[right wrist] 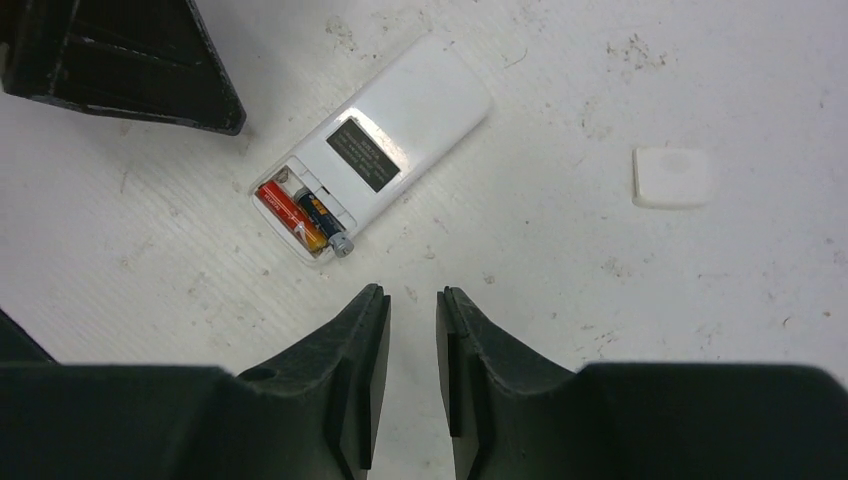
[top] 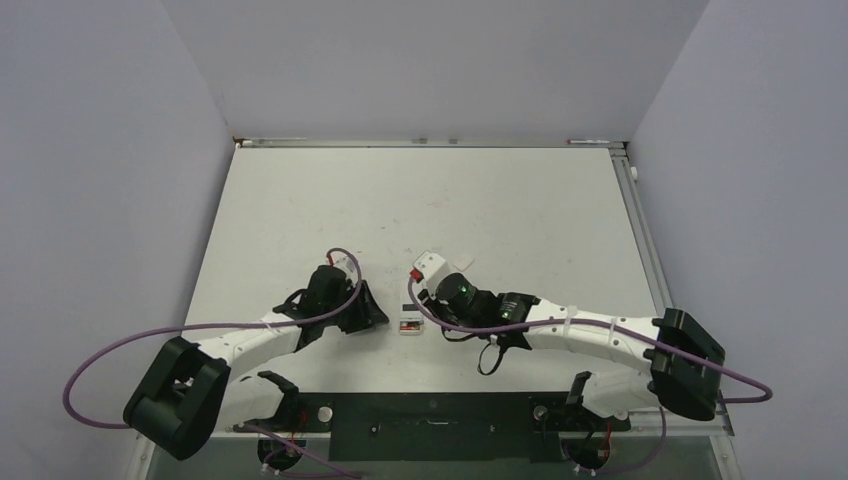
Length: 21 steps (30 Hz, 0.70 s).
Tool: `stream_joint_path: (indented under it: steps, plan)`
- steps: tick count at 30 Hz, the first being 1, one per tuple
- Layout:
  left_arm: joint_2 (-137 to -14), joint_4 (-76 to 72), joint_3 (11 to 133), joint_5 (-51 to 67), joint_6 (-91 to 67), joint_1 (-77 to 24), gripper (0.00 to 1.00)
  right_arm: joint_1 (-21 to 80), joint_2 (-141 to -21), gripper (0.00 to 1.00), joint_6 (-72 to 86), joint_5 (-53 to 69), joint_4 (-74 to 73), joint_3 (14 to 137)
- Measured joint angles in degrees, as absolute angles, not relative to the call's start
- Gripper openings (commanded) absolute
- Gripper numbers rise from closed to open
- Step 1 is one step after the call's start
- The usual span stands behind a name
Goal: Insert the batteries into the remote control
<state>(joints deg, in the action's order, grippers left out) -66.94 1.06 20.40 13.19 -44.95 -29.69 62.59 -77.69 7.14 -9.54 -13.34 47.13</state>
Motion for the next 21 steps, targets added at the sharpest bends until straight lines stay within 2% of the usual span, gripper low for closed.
stream_joint_path:
  steps: [1, 3, 4, 14, 15, 17, 21]
  plan:
    - [-67.55, 0.45, 20.45, 13.58, -45.17, -29.71, 0.32, 62.54, -76.05, 0.23, 8.34, -9.89, -12.38, 45.89]
    - [-68.82, -0.67, 20.62, 14.02, -45.76, -29.91, 0.27, 62.46, -72.82, 0.12, 10.81, -10.5, -10.31, 43.53]
    - [-69.6, -1.26, 20.71, 14.26, -45.98, -30.09, 0.26, 62.28, -71.35, 0.09, 12.05, -10.81, -9.34, 42.54]
    - [-74.04, -4.16, 22.02, 15.16, -47.4, -31.86, 0.16, 60.4, -68.77, 0.09, 20.49, -9.21, -5.17, 40.21]
    - [-74.39, -4.34, 22.17, 15.22, -47.51, -32.03, 0.15, 60.4, -68.77, 0.13, 20.97, -8.78, -4.69, 39.7]
    - [-75.11, -4.67, 22.46, 15.29, -47.66, -32.34, 0.14, 60.34, -68.79, 0.31, 22.15, -8.01, -3.84, 38.59]
    - [-76.66, -5.56, 23.27, 15.42, -47.97, -33.15, 0.12, 60.16, -69.23, 0.38, 24.99, -6.72, -1.98, 37.41]
